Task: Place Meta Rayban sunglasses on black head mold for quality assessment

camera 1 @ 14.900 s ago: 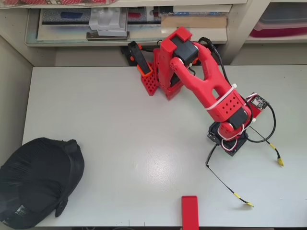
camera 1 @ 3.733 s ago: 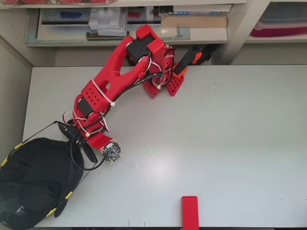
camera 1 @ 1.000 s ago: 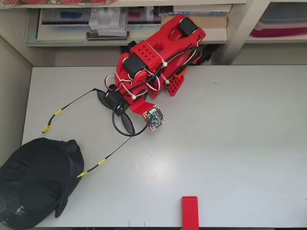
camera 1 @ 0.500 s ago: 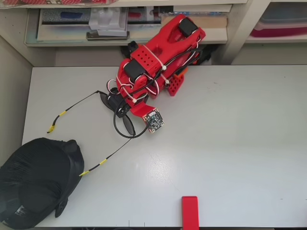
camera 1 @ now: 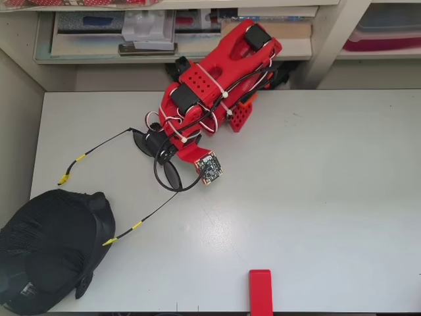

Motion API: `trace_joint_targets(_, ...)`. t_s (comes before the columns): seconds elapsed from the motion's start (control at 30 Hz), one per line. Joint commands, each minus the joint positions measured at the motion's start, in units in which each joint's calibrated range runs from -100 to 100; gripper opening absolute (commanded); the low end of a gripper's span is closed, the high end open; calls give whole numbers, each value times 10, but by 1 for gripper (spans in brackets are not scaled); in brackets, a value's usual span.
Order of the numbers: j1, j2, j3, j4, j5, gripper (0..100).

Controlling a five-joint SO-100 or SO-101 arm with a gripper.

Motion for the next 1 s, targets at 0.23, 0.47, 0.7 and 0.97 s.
trace_joint_targets(0.23, 34, -16, -18, -15, 21, 0)
trace_joint_targets(0.47, 43, -12, -14, -38, 33, 0)
trace_joint_targets(0.7, 43, 108, -60, -76, 33, 0)
trace_joint_targets(0.97, 35, 241, -174, -82, 32, 0)
